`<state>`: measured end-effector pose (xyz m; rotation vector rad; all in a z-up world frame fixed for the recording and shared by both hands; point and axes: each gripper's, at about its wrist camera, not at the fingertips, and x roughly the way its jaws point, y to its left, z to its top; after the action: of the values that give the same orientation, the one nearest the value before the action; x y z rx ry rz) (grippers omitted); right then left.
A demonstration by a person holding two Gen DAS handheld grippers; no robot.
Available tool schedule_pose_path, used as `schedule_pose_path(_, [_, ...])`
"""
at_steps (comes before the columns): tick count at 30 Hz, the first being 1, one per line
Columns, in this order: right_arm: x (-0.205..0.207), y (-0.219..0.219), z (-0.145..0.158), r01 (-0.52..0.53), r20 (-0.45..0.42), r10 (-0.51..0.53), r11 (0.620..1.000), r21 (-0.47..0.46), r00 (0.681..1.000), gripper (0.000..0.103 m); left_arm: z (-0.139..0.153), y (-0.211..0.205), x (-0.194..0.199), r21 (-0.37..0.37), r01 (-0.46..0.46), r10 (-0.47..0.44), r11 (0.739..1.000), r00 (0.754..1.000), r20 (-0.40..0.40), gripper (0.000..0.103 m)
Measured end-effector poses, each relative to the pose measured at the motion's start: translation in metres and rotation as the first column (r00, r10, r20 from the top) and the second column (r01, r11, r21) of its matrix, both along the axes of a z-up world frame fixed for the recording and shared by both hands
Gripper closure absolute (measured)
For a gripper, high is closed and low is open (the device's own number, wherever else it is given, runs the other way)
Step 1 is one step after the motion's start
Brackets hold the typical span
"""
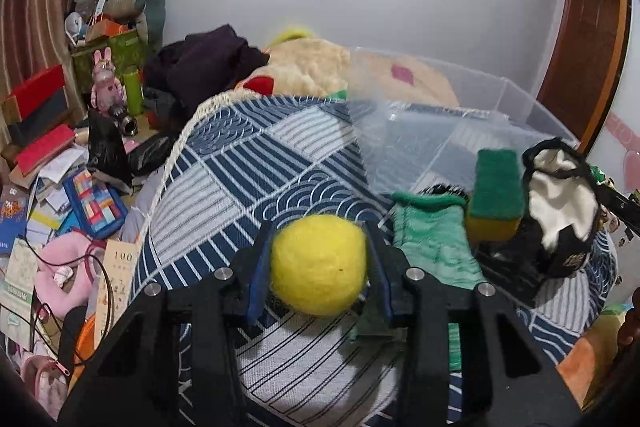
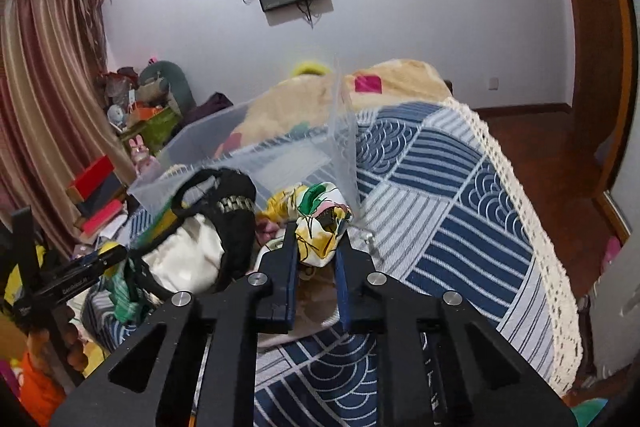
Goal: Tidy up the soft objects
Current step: 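Carry the ball into the clear box and open the left tool while the right tool drops the scrunchie in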
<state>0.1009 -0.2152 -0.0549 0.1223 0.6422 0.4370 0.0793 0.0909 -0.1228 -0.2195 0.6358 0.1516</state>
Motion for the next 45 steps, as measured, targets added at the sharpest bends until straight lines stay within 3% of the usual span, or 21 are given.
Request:
schedule_pose_path(9, [-0.005, 0.007, 0.038, -0.001, 0.139, 0.004, 1.000, -0.017, 0.990, 0.091, 0.046, -0.015, -0.004, 0.049, 0.060, -0.065, 0.997, 0.991, 0.117, 0.060])
schedule_pose_path(14, [0.004, 0.012, 0.056, -0.006, 0.193, 0.007, 1.000, -0.007, 0.981, 0.091, 0.070, -0.022, 0.008, 0.034, 0.118, -0.122, 0.992, 0.977, 0.173, 0.060])
schedule_pose_path(20, [0.027, 0.027, 0.062, -0.032, 0.206, 0.032, 0.999, -0.003, 0.978, 0.091, 0.091, -0.031, 0.035, 0.046, 0.168, -0.174, 0.985, 0.964, 0.200, 0.060])
schedule_pose_path(29, [0.068, 0.053, 0.053, -0.061, 0.143, 0.066, 0.997, -0.038, 0.987, 0.091, 0.089, -0.037, 0.090, 0.077, 0.208, -0.216, 0.975, 0.971, 0.105, 0.060])
schedule_pose_path(45, [0.113, 0.083, 0.005, -0.189, -0.086, 0.175, 0.961, -0.201, 0.981, 0.091, 0.054, -0.048, 0.155, 0.086, 0.267, -0.260, 0.960, 0.962, -0.083, 0.060])
